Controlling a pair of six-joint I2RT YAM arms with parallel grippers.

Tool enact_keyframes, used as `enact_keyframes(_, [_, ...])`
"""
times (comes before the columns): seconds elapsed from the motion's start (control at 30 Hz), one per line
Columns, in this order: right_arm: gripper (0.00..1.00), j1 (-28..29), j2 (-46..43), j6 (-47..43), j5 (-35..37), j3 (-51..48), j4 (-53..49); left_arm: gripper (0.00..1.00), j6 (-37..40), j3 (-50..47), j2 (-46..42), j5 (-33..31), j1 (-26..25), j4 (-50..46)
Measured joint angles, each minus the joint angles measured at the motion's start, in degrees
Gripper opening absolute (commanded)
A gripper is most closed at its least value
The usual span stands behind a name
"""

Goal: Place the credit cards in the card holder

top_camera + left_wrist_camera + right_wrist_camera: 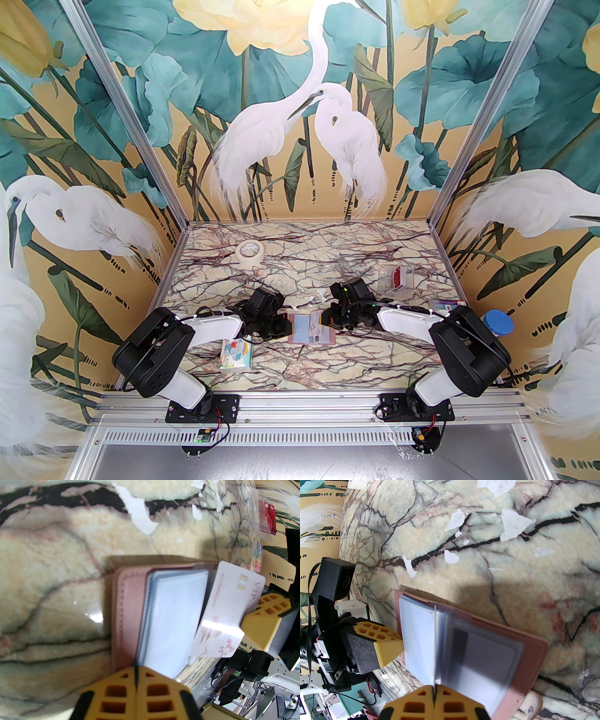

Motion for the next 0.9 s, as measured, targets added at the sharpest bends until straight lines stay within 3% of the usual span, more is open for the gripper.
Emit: enact_keyframes(0.9, [0.00,1.3,0.1,0.6,-0.2,0.0,-0.4,0.00,0.0,0.0,0.0,-0.2,-0.1,0.0])
